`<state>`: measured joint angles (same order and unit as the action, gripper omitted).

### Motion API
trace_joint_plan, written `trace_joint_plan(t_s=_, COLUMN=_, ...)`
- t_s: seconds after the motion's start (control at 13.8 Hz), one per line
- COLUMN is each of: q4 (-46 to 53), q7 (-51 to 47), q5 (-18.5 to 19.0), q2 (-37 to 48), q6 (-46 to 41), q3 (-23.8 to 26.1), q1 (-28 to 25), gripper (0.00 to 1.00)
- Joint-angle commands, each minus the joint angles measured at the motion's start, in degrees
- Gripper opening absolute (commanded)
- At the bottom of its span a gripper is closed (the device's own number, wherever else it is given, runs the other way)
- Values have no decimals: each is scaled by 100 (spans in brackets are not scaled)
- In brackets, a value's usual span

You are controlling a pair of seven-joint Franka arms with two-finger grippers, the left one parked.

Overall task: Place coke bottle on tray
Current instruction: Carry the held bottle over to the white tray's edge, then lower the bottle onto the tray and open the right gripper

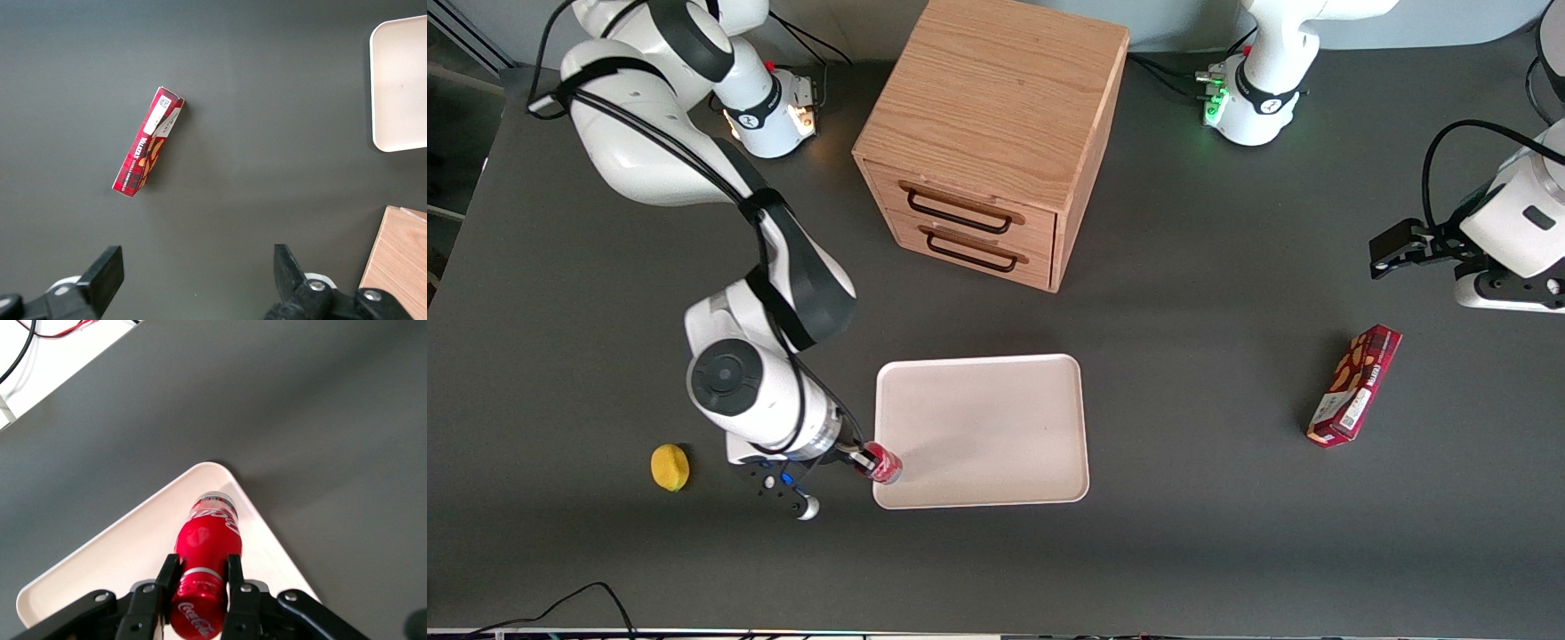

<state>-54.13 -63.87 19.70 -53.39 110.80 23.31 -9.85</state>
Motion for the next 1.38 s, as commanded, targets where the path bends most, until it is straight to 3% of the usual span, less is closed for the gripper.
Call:
trace_joint_plan(t_s=0.0, q4=385, q7=-372, q5=481, q2=-391, q6=161, q3=69, q1=-123, gripper=0)
trace_joint_plan(t_s=0.07, q4=377, q7=-372, q5=491, q2=-400, q6=179, q3=78, q1=-123, gripper=0)
trace_joint_plan(t_s=0.14, q4=377, q7=-363, q5=491, q2=-418, q6=179, q3=121, q1=-97, gripper=74)
trace_joint_plan(t_s=0.22, q4=377, q7=-346, q5=491, q2=-392, q6=118, q3=139, q1=-79, gripper=100)
trace_joint_plan(t_s=0.51, q4=377, q7=-127, q5=473, q2=221, q6=-1065, q3=806, q1=307, gripper=100)
trace_joint_plan(t_s=0.8, q4=-262, q7=1716, q5=290, q2=1862, q6=-2877, q3=1132, q1=948, gripper=100)
trace_joint_plan(t_s=0.94, q4=-1095, q7=2341, q5=-323, q2=2881, q6=-3020, q3=897, q1=1273, gripper=100)
trace_joint_plan(t_s=1.16, q4=-2772, q7=3623, q5=-1598, q2=4551, q6=-2785, q3=-525, q1=1266, gripper=100)
trace_joint_plan(t_s=1.3, q4=-4318, q7=4283, q5=-1777, q2=5597, q6=-2119, q3=-897, q1=1310, gripper=100)
